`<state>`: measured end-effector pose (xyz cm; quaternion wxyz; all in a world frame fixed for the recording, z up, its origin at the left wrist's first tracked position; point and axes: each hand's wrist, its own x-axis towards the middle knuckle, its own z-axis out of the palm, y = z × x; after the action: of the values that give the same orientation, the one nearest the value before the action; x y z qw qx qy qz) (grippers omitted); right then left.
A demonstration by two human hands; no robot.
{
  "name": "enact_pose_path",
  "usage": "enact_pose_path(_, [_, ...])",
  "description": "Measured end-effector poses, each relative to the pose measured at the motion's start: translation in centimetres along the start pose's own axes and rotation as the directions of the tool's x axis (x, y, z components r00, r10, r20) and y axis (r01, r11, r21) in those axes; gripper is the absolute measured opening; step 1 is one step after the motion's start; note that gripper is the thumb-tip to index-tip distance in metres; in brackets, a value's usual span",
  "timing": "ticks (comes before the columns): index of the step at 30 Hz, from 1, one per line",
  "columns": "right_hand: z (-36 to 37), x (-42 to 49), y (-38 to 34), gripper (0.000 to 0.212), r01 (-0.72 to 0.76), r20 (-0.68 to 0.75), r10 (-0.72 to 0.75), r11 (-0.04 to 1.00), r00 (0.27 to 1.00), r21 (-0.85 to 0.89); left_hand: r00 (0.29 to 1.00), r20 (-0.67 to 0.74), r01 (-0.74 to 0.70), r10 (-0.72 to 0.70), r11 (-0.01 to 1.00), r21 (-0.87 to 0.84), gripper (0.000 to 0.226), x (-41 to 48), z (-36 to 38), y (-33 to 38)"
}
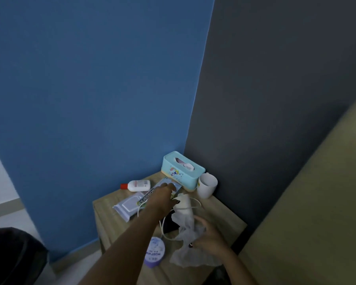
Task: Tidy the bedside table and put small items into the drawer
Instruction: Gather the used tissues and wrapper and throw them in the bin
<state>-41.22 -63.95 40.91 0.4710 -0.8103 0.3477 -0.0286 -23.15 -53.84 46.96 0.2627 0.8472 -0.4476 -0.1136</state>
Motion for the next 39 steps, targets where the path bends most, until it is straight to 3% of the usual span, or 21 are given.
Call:
enact_pose_path(2, [0.7, 0.7, 0.5, 0.066, 0.0, 0.041, 0.001, 1.0, 0.999, -0.026, 1.0, 0.027, 0.001, 0.0, 1.0, -0.018, 0.051, 1.9, 1.0, 0.2])
enact_pose_path(6, [1.7, 2.4, 2.2, 0.071, -0.046, 0.014, 0.046, 0.999, 0.999, 0.008, 0.998, 0.055, 0.006, -0.004, 0.999, -0.039, 0.055, 4.8, 3.0, 0.4])
enact_pose_path(10, [2.3, 3.5, 2.9, 0.048, -0.074, -0.092, 0.076, 0.997, 0.993, 0.025, 0.997, 0.066, 0.046, -0.044, 0.999, -0.029, 0.043, 6.6, 5.3, 0.3])
enact_pose_path(14, [2.8, 3.3, 2.9, 0.024, -0.078, -0.145, 0.079, 0.997, 0.986, 0.012, 0.988, 0.095, 0.118, -0.12, 0.993, 0.031, 0.05, 7.5, 7.0, -0.2])
enact_pose_path(18, [2.6, 3.0, 3.0, 0.016, -0.138, -0.155, 0.134, 0.99, 0.979, -0.018, 0.976, 0.127, 0.176, -0.174, 0.984, 0.0, 0.039, 8.1, 7.5, -0.7])
enact_pose_path(31, [-1.2, 2.0, -1.1, 0.023, -0.107, -0.142, 0.116, 0.991, 0.983, 0.075, 0.991, -0.017, 0.132, -0.135, 0.983, -0.126, 0.025, 7.1, 1.9, 2.2])
enact_pose_path(39, [-4.4, 1.4, -7.8, 0.017, 0.077, -0.414, -0.009, 0.986, 0.91, 0.149, 0.987, -0.14, 0.042, -0.083, 0.962, -0.271, 0.022, 4.3, -5.0, 3.1])
